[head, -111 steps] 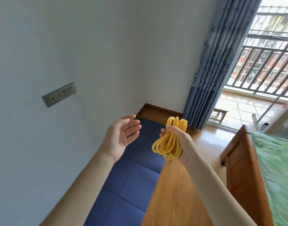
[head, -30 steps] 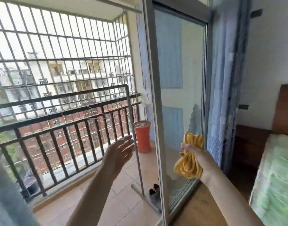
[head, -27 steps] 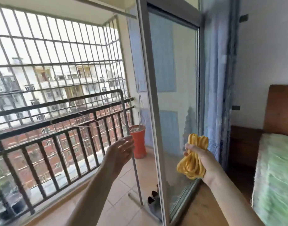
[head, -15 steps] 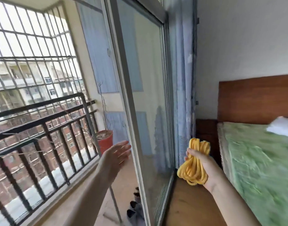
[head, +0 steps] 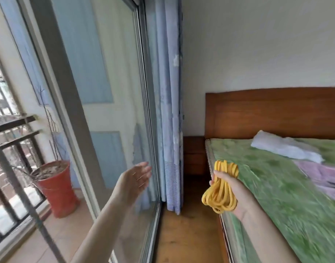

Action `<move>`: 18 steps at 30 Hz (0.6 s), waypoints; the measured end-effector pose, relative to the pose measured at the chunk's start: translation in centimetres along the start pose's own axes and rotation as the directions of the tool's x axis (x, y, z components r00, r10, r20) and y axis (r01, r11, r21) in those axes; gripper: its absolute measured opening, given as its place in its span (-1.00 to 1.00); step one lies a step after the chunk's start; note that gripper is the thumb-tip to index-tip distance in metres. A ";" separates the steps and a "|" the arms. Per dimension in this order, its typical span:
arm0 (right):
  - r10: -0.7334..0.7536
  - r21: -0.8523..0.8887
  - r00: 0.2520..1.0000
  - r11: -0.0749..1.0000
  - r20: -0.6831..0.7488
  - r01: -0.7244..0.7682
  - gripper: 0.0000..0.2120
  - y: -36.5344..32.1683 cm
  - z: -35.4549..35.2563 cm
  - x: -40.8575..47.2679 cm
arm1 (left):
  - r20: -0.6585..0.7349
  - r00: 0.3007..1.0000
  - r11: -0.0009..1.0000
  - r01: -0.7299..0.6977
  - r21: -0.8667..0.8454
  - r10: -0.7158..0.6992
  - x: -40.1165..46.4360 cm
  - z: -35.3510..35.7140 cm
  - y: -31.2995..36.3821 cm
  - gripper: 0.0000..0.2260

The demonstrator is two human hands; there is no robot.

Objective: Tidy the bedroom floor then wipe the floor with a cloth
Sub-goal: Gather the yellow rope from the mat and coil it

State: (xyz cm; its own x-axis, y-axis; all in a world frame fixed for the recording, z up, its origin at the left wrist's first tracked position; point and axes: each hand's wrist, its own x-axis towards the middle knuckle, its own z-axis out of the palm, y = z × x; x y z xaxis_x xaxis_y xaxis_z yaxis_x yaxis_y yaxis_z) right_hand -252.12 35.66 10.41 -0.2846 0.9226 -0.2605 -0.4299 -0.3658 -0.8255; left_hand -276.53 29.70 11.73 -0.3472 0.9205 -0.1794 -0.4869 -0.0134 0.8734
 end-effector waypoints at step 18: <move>0.081 -0.135 0.994 0.987 -0.070 -0.090 -0.89 -3.5 -0.8 21.2 | 0.082 0.989 0.992 0.123 0.007 -0.123 23.8 5.9 -2.3 -0.81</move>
State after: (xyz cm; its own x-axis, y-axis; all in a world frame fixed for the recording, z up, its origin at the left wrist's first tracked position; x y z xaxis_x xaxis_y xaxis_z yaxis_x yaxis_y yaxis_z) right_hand -255.95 56.59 7.39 -0.2582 0.8961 -0.3611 -0.2833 -0.4276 -0.8584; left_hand -278.91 53.95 8.13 -0.2182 0.9439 -0.2477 -0.5198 0.1024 0.8481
